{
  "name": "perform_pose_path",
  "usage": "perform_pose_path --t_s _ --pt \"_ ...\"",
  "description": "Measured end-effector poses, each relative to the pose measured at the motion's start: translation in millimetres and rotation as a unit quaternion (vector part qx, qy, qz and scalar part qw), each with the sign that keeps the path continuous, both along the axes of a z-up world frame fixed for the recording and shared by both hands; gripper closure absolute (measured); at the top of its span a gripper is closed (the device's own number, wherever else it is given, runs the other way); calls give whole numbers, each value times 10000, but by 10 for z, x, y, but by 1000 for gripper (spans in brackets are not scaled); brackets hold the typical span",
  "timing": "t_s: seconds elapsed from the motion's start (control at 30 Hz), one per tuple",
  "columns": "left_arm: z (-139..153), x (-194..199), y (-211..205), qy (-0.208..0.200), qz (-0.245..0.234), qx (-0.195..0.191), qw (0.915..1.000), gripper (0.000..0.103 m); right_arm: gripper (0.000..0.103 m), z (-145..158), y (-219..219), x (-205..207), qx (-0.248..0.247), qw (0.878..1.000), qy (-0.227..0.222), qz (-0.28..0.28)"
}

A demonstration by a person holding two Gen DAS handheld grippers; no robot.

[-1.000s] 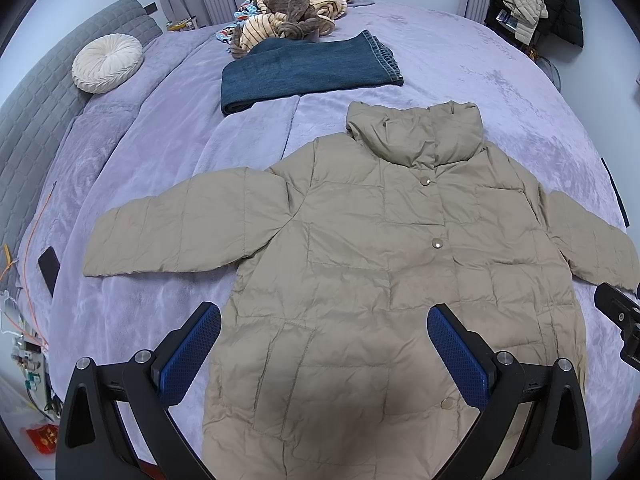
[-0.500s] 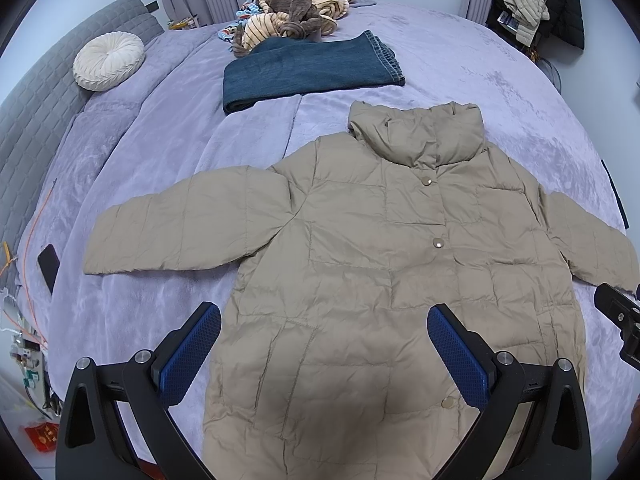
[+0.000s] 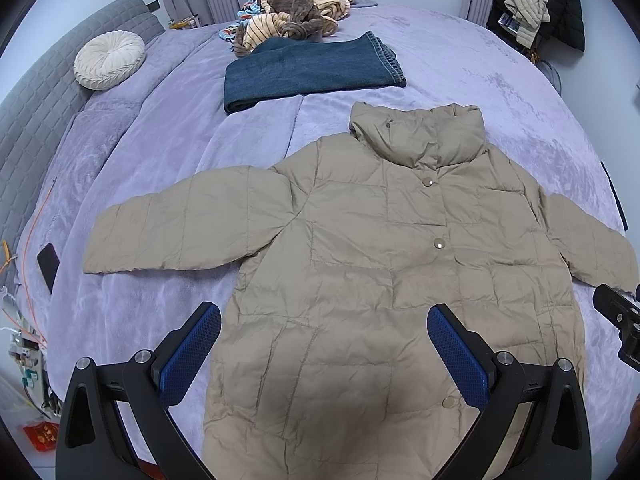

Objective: Fold large clothes

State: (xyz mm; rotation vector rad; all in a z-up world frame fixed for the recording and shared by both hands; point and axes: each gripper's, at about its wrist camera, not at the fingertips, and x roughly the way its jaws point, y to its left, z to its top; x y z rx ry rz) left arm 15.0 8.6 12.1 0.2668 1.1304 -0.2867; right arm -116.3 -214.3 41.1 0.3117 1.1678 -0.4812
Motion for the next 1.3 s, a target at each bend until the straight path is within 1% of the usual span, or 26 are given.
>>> perform_pose_path --t_s 0.5,0.73,0.87,1.1,1.2,1.3 --pt "5 20 105 34 38 -28 10000 0 0 -6 20 14 -15 10000 19 4" --pt "-43 79 158 29 109 -30 9999 0 0 -9 32 19 -12 10000 25 9" --pt "-79 131 230 79 171 -124 9997 0 0 -15 47 37 -16 10000 53 32" --pt "-248 250 472 319 359 -197 9987 0 0 -123 210 224 -13 9998 144 131" --pt "-323 319 658 341 537 -309 9975 0 0 -164 299 303 2 9997 149 198" --pt "-416 425 906 333 783 -505 9951 0 0 -225 413 403 64 9995 83 288"
